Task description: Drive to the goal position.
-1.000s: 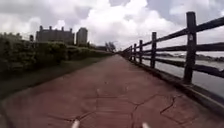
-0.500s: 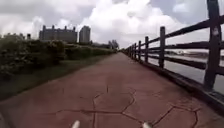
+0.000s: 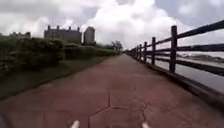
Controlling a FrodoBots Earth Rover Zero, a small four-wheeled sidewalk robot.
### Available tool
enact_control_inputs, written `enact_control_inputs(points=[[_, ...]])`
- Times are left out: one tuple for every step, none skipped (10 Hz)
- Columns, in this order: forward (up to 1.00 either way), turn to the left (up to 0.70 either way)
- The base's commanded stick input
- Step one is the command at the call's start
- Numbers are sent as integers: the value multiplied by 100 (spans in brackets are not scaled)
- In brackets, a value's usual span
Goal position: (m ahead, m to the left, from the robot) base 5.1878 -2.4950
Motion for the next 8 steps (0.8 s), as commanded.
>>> enact_control_inputs(points=[[85, -23], [85, -20], [85, 6], [85, 11], [85, 11], [85, 11], [85, 11], [85, 11]])
